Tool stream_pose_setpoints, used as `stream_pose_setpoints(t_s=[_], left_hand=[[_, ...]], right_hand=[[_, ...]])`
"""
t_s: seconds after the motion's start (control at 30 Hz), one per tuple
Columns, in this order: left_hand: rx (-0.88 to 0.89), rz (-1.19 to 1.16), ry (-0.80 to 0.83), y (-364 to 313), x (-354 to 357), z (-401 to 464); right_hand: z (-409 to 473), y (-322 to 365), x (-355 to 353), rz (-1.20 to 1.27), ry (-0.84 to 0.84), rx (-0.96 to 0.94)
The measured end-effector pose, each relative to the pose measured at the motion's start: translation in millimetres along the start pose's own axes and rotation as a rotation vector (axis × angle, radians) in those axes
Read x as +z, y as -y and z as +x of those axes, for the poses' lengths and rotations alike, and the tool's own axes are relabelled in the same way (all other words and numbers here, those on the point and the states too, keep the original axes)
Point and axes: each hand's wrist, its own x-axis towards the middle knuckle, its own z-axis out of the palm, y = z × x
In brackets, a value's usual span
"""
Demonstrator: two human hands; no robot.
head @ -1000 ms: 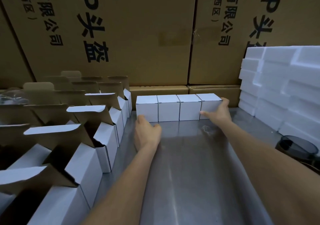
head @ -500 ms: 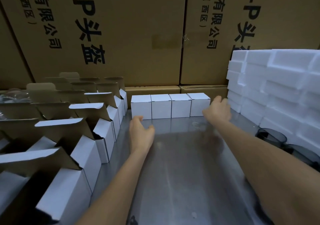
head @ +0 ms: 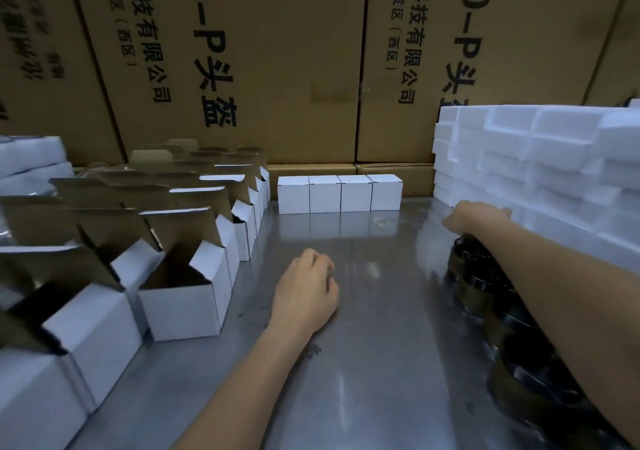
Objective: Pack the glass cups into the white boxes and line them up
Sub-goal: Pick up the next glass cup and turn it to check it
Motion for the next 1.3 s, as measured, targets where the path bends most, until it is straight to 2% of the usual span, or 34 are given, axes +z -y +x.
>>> stream_pose_setpoints(t_s=[0.2, 0.37, 0.53, 0.67, 0.83, 0.97, 1.03, 1.13, 1.2, 1.3], left_hand=[[0.045, 0.066, -0.072, -6, -15, -31], [0.007, 0.108, -0.06, -12, -25, -46], [-0.042, 0.159, -0.031, -19, -35, -63], [-0.108, 0.176, -0.037, -19, -42, -80], [-0.166, 0.127, -0.046, -12, -48, -99], [-0.109, -0.069, -0.086, -11, -51, -106], [-0.125, -0.287, -0.068, -9, -54, -105], [-0.16, -0.526, 0.016, -5, -55, -101], [-0.163, -0.563, 0.059, -3, -53, -100], [-0.163, -0.57, 0.056, -2, -51, -97]], right_hand=[[-35, 30, 0, 0.045, -0.09, -0.244], [-87, 72, 0, 0.026, -0.159, -0.505], [-150, 101, 1, 0.032, -0.216, -0.688], [-190, 102, 5, 0.165, -0.226, -0.736], [-229, 82, 34, 0.372, -0.413, -0.774], [-250, 65, 57, 0.679, -0.47, -0.813], [-254, 60, 66, 0.907, -0.415, -0.76], [-252, 56, 72, 1.162, -0.096, -0.646], [-247, 59, 72, 1.168, 0.039, -0.627], [-242, 62, 74, 1.163, 0.035, -0.602]])
